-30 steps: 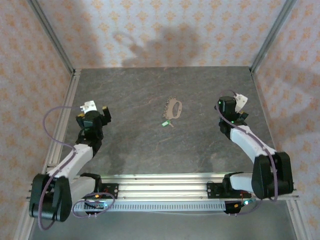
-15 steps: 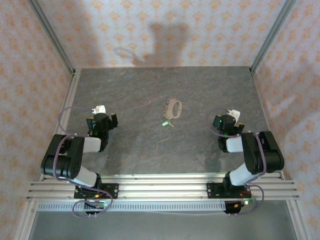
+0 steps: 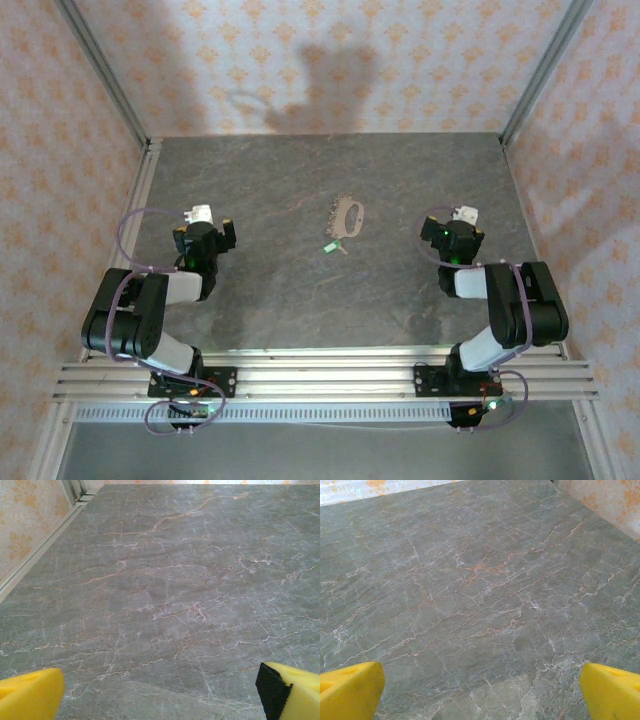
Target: Put the keys on the keyring
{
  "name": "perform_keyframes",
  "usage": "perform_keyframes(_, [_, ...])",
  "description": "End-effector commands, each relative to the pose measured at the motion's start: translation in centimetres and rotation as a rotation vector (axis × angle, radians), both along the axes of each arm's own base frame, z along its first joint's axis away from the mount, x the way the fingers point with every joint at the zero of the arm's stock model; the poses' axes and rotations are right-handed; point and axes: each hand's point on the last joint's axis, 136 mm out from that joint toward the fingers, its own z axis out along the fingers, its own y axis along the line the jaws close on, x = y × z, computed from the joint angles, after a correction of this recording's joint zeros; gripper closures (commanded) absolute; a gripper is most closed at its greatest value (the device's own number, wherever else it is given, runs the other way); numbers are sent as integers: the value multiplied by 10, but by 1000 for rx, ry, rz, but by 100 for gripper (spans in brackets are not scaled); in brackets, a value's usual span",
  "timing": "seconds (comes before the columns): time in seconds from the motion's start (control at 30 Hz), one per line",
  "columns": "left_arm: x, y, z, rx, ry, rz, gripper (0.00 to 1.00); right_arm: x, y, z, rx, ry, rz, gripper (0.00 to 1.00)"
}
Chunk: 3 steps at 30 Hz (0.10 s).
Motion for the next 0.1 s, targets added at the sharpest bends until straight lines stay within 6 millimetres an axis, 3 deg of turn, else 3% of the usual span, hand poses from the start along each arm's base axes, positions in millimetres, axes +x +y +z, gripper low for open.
perform_keyframes(0.0, [8, -1, 13, 12, -41, -6, 0, 5, 2, 10, -1, -26, 19, 1])
perform_keyframes(0.07, [7, -2, 13, 15, -44, -5, 0, 5, 2, 11, -1, -33, 24, 1])
